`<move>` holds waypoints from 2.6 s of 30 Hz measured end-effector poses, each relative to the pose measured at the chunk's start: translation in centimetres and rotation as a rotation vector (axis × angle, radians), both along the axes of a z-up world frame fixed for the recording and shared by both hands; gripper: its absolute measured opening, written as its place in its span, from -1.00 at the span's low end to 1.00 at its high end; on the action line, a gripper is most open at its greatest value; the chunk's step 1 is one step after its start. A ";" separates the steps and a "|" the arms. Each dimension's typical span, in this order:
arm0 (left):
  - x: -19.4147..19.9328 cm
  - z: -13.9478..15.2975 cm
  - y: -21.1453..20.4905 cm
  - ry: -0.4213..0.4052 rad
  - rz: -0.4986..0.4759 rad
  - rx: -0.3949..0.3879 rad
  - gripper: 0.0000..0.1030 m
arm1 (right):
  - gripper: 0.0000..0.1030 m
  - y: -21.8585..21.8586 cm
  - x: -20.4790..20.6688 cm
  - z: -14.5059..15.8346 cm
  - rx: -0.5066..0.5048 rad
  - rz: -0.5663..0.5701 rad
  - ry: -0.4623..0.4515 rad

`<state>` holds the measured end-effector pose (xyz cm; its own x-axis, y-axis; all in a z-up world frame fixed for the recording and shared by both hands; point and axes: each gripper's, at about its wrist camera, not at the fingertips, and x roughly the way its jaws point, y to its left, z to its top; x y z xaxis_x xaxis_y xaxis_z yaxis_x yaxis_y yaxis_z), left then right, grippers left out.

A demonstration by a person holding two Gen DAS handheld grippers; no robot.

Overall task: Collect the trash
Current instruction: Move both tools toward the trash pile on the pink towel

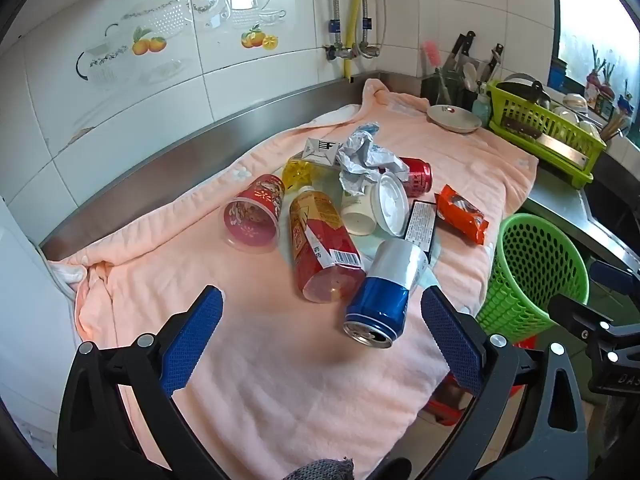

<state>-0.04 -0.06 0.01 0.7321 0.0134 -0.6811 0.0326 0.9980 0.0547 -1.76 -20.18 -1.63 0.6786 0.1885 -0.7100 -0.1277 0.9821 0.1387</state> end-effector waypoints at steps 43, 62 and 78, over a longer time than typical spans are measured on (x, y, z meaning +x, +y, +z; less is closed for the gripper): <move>0.4 -0.3 0.7 0.006 0.016 -0.005 0.90 | 0.88 1.8 1.1 -0.5 -0.007 0.031 0.006; 2.2 -0.5 1.9 0.017 0.019 -0.004 0.90 | 0.88 2.2 3.0 -1.4 -0.013 0.033 0.030; 4.5 -0.9 3.1 0.032 0.034 0.004 0.90 | 0.88 2.5 6.4 -2.3 -0.034 0.050 0.051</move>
<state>4.49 3.01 -0.90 0.7088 0.0409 -0.7043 0.0004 0.9983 0.0583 4.68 -17.63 -3.92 0.6315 0.1961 -0.7502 -0.1699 0.9790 0.1129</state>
